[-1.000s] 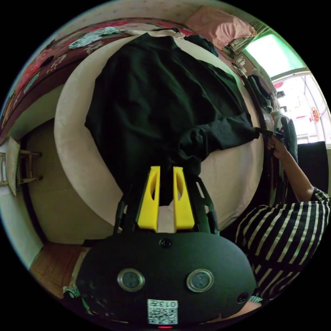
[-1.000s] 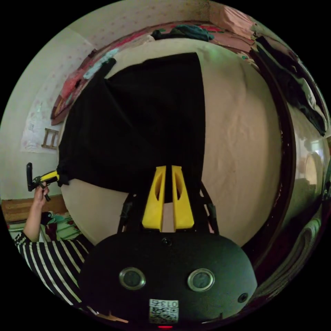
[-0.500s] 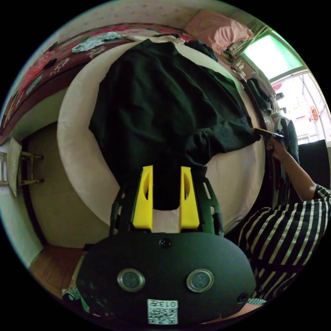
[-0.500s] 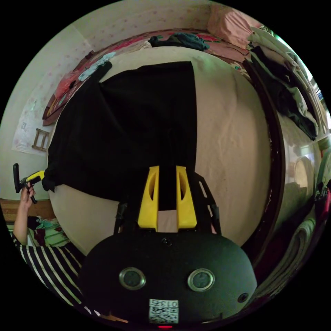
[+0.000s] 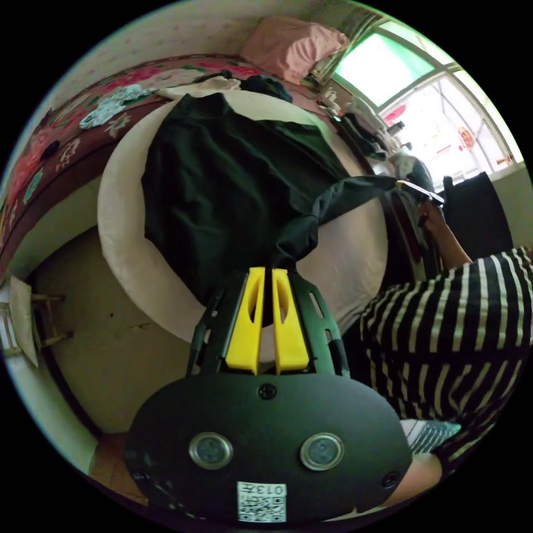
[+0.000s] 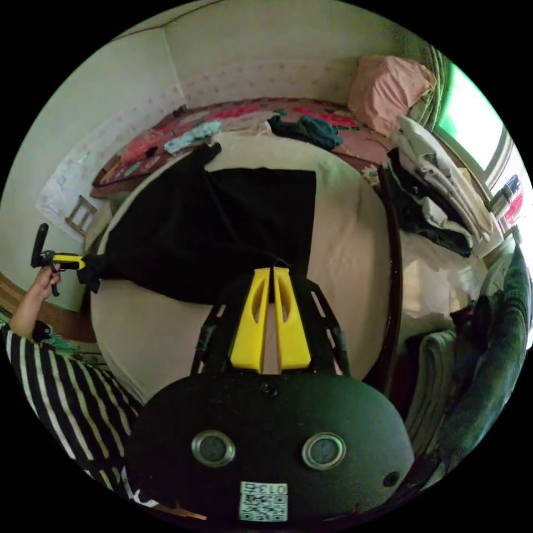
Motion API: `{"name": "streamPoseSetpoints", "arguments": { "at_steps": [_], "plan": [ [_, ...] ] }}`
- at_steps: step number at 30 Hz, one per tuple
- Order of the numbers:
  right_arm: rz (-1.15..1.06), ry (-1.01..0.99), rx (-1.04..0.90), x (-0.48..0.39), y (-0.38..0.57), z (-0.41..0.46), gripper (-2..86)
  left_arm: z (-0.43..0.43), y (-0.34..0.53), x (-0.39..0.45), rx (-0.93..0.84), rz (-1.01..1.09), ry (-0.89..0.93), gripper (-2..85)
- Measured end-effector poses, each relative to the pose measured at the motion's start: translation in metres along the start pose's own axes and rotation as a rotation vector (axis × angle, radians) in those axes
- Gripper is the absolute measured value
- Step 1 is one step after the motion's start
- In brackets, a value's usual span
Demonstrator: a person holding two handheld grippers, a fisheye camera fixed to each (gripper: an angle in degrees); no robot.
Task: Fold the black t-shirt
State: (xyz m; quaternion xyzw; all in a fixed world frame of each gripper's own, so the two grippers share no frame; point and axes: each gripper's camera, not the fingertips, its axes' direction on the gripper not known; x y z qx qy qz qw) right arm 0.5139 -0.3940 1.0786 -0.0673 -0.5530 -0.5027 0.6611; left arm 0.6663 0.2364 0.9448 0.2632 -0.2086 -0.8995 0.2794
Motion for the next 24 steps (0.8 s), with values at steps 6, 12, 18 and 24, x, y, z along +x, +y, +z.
{"name": "streamPoseSetpoints", "arguments": {
  "at_steps": [6,12,18,24],
  "plan": [
    [0.043,-0.015,-0.072,-0.005,0.071,-0.049,0.8,-0.009,0.015,0.008,-0.129,0.076,0.078,1.1],
    [0.13,0.042,-0.309,-0.01,0.131,0.025,0.7,0.06,0.021,-0.015,-0.308,-0.059,0.143,1.8],
    [0.027,0.208,-0.503,-0.023,0.162,0.039,1.2,0.043,0.038,-0.018,-0.32,-0.105,0.183,2.4],
    [0.165,0.115,-0.294,-0.011,0.135,-0.005,6.2,-0.005,0.036,-0.008,-0.179,-0.083,0.168,5.5]
  ]
}}
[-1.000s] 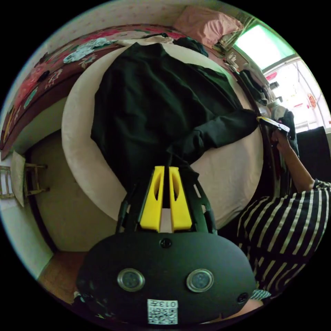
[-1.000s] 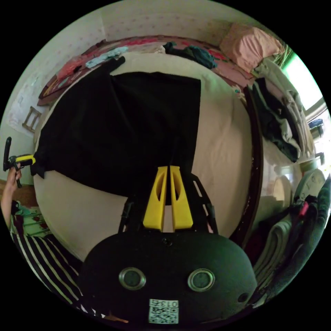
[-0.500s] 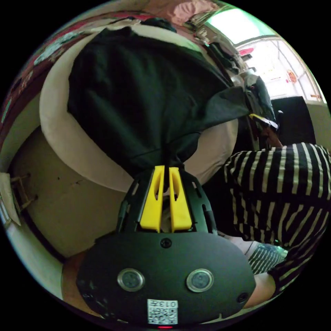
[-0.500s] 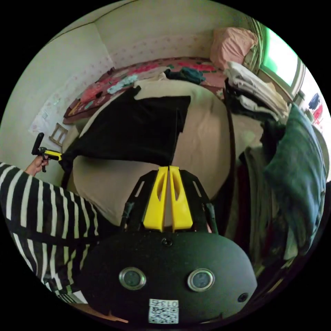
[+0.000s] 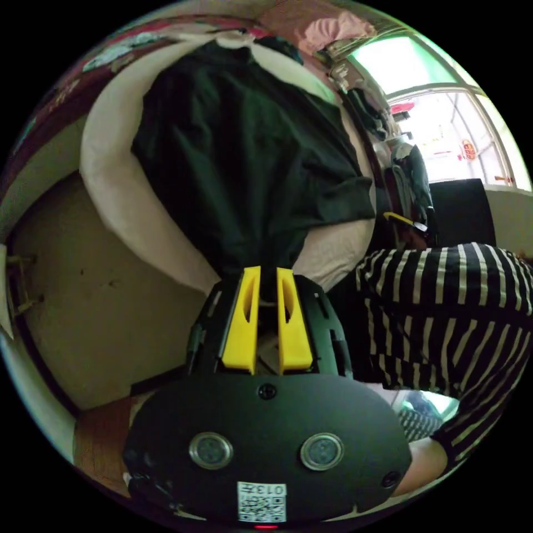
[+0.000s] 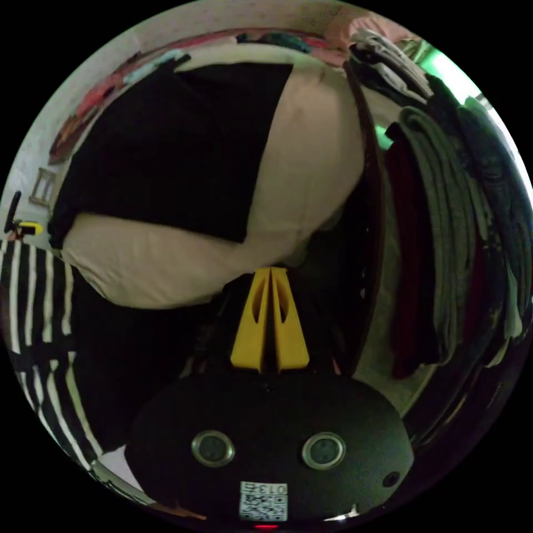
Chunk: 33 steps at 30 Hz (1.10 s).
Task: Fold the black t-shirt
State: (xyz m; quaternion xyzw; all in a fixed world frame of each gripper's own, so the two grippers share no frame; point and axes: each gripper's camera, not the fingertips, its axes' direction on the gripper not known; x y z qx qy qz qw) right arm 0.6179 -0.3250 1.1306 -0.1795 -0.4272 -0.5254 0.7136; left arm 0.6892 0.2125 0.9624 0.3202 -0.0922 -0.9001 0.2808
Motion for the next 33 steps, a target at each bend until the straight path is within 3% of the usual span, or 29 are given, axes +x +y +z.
{"name": "streamPoseSetpoints", "arguments": {
  "at_steps": [3,9,13,17,21,24,28,33],
  "plan": [
    [-0.012,-0.067,-0.021,-0.009,-0.026,0.008,5.5,0.001,-0.027,0.026,0.087,0.075,-0.035,5.8],
    [-0.063,-0.028,-0.137,-0.025,-0.03,0.035,1.4,0.053,-0.094,0.079,-0.045,0.206,-0.067,4.2],
    [-0.091,0.032,-0.188,-0.02,-0.015,0.021,1.6,0.051,-0.108,0.096,-0.026,0.215,-0.072,4.0],
    [-0.043,0.122,0.004,-0.006,-0.025,-0.023,3.9,0.033,-0.127,0.104,0.049,0.188,-0.122,5.0],
    [-0.106,0.137,0.27,-0.014,-0.101,-0.049,5.9,0.02,-0.176,0.137,0.133,0.247,-0.196,6.1],
    [-0.137,0.057,0.33,-0.013,-0.182,-0.043,7.0,0.023,-0.218,0.164,0.15,0.287,-0.302,7.1],
    [-0.19,0.035,0.317,-0.009,-0.28,-0.021,9.2,0.014,-0.277,0.2,0.234,0.331,-0.452,8.7],
    [-0.242,0.029,0.191,0.001,-0.38,0.015,10.0,0.011,-0.354,0.242,0.242,0.392,-0.431,10.4]
  ]
}}
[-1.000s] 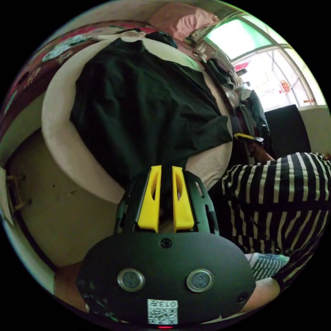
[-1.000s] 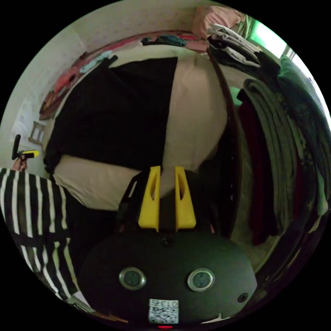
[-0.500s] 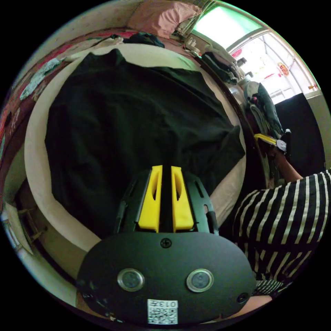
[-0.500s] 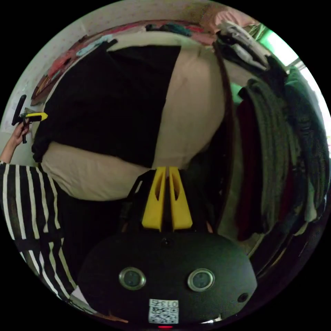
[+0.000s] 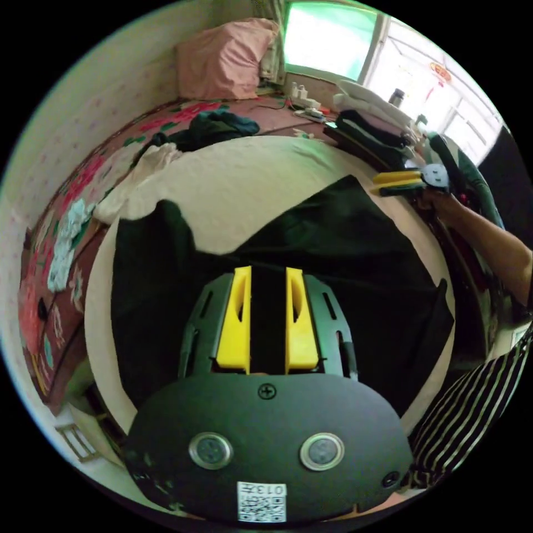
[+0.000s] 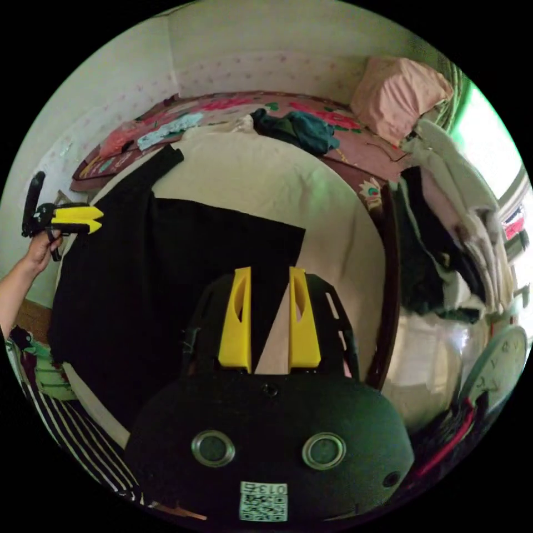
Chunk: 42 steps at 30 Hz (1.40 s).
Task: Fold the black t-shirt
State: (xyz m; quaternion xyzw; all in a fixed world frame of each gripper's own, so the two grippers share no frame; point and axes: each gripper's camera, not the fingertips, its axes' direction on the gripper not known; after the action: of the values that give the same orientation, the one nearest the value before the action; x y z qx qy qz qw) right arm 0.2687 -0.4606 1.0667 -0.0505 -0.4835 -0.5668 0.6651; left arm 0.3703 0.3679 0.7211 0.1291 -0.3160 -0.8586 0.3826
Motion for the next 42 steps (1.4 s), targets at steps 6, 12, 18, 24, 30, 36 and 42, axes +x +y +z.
{"name": "streamPoseSetpoints", "arguments": {
  "at_steps": [6,12,18,24,30,36,42],
  "plan": [
    [-0.051,0.003,-0.05,0.011,-0.037,0.022,8.6,0.037,-0.074,0.064,-0.125,0.35,-0.048,10.7],
    [-0.089,0.072,-0.037,0.005,-0.039,0.027,2.7,0.051,-0.089,0.084,-0.237,0.408,-0.033,1.0],
    [-0.158,0.149,0.036,-0.004,-0.043,0.007,0.5,0.025,-0.101,0.093,-0.185,0.435,-0.02,-0.2],
    [-0.138,0.192,0.219,0.01,-0.062,-0.04,0.4,-0.011,-0.116,0.096,-0.076,0.42,-0.06,-0.2],
    [-0.08,0.275,0.139,0.04,-0.108,-0.024,0.7,-0.003,-0.131,0.073,-0.085,0.251,-0.085,0.2],
    [0.007,0.148,0.119,0.069,-0.121,-0.028,4.0,-0.033,-0.112,0.036,0.036,0.009,-0.114,2.5],
    [-0.101,0.104,0.144,0.043,-0.116,-0.024,9.3,-0.07,-0.038,0.001,0.058,-0.179,-0.249,5.1]
  ]
}}
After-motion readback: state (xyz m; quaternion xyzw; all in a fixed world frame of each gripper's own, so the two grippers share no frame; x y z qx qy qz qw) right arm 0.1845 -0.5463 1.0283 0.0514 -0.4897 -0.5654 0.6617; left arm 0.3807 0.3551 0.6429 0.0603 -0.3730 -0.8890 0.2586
